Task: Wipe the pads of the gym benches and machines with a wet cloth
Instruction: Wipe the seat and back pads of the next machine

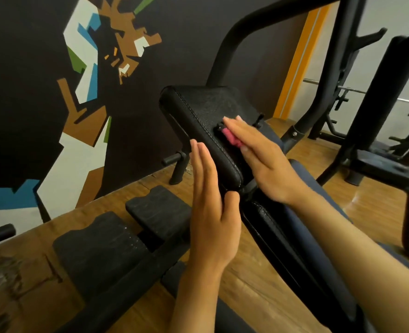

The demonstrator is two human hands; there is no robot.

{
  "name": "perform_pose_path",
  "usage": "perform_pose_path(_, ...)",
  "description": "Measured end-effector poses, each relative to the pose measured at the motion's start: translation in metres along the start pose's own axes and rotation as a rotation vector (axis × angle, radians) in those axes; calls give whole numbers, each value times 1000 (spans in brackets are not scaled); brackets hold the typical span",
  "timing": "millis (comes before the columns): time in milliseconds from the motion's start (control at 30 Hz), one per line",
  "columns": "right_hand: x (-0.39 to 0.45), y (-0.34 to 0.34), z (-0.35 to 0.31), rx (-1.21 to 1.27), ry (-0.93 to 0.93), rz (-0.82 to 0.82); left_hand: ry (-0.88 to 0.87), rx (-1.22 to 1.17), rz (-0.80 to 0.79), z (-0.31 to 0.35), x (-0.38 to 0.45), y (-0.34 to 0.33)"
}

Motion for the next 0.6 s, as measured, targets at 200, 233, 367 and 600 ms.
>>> perform_pose_path(200, 77, 2, 63, -8, -327, -1, 10, 10, 19, 2, -2, 0)
perform_pose_path(233, 73, 0, 47, -2, -281, -9, 8, 6, 20, 2, -2, 0)
perform_pose_path(367, 49, -14, -25, -4, 134, -79, 3, -5, 30, 1, 1, -2)
perform_pose_path(600, 96, -5, 28, -34, -127, -53, -7, 26, 15, 2, 0, 2)
Point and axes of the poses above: each hand's wrist, its own x-axis towards the middle knuckle, its own y-axis out of the back of the hand, z = x × y, the point moved 3 cm from there along x, towards the middle knuckle, and after that the axes turned 7 degrees about -x, right-handed, at the moved point
